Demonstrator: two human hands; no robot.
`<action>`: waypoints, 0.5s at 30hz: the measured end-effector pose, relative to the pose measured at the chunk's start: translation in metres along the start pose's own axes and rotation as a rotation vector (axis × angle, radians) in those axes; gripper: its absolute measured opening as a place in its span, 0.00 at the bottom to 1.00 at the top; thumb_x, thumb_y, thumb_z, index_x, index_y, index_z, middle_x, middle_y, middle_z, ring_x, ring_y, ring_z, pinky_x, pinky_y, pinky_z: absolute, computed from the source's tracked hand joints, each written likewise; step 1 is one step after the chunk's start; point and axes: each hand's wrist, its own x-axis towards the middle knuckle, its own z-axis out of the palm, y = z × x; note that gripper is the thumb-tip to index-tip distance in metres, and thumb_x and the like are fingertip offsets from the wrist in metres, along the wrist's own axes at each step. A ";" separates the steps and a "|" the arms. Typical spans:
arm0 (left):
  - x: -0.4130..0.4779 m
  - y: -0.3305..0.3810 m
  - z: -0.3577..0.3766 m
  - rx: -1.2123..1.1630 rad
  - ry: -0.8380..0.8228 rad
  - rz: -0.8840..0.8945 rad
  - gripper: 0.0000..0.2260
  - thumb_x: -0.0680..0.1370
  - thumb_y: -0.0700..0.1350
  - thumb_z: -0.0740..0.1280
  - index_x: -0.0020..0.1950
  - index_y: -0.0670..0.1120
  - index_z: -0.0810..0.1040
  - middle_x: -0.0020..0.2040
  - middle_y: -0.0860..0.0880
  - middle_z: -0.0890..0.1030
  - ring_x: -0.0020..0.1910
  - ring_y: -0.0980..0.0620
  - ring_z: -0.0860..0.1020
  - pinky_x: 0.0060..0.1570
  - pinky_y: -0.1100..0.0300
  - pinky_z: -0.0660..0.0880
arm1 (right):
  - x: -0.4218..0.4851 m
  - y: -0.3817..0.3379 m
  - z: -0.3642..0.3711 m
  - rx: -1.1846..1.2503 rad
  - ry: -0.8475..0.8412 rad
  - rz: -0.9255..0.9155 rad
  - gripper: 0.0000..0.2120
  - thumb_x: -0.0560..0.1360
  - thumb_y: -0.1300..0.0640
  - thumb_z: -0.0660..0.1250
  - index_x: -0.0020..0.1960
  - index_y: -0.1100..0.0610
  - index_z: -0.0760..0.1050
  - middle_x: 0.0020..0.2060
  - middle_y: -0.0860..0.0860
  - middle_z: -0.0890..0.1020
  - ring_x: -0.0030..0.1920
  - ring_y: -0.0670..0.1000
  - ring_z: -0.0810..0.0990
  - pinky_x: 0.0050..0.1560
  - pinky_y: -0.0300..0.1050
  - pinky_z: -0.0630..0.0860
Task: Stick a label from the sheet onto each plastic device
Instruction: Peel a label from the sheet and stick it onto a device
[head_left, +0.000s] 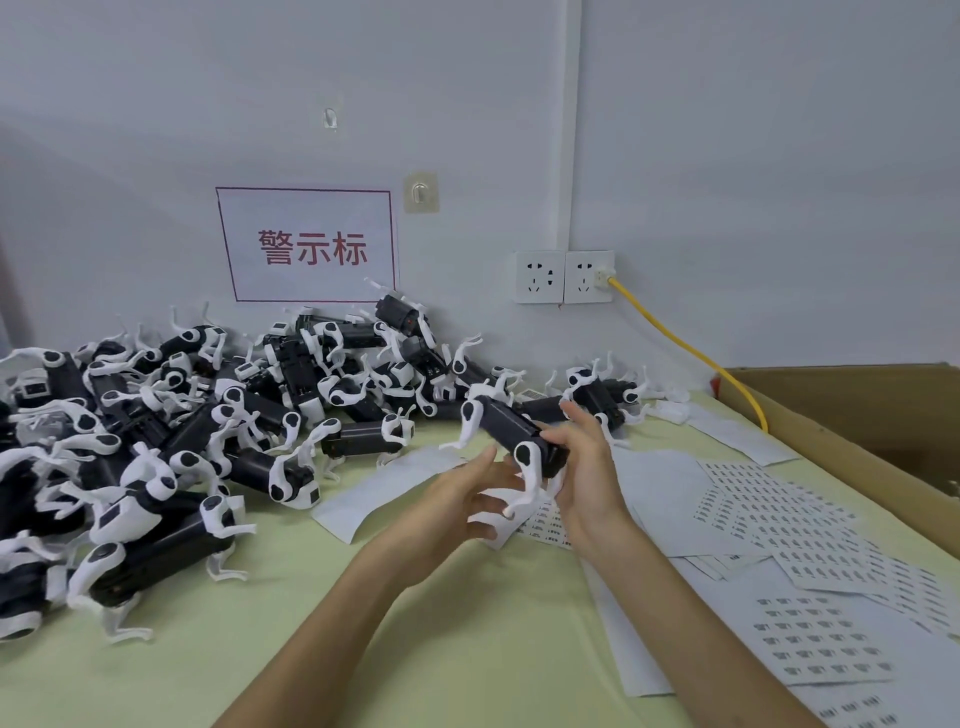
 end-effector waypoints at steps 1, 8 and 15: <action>-0.002 0.000 0.002 -0.050 -0.050 0.018 0.26 0.84 0.62 0.56 0.65 0.43 0.80 0.56 0.50 0.81 0.43 0.53 0.73 0.44 0.59 0.68 | -0.002 -0.001 0.002 0.039 -0.027 0.011 0.21 0.76 0.66 0.61 0.67 0.53 0.71 0.44 0.55 0.82 0.45 0.56 0.80 0.45 0.47 0.77; -0.001 -0.006 0.013 -0.394 -0.035 0.130 0.26 0.76 0.61 0.72 0.66 0.46 0.76 0.60 0.44 0.77 0.55 0.46 0.72 0.53 0.55 0.75 | -0.009 0.005 0.006 -0.133 -0.045 -0.035 0.18 0.76 0.63 0.66 0.65 0.51 0.73 0.47 0.55 0.85 0.43 0.51 0.84 0.38 0.41 0.77; 0.001 -0.004 0.010 -0.652 0.160 0.258 0.03 0.73 0.46 0.75 0.44 0.49 0.87 0.39 0.48 0.81 0.40 0.52 0.82 0.51 0.58 0.82 | -0.005 -0.002 -0.001 -0.287 0.011 -0.228 0.15 0.76 0.63 0.66 0.57 0.47 0.80 0.40 0.45 0.82 0.37 0.45 0.78 0.44 0.40 0.72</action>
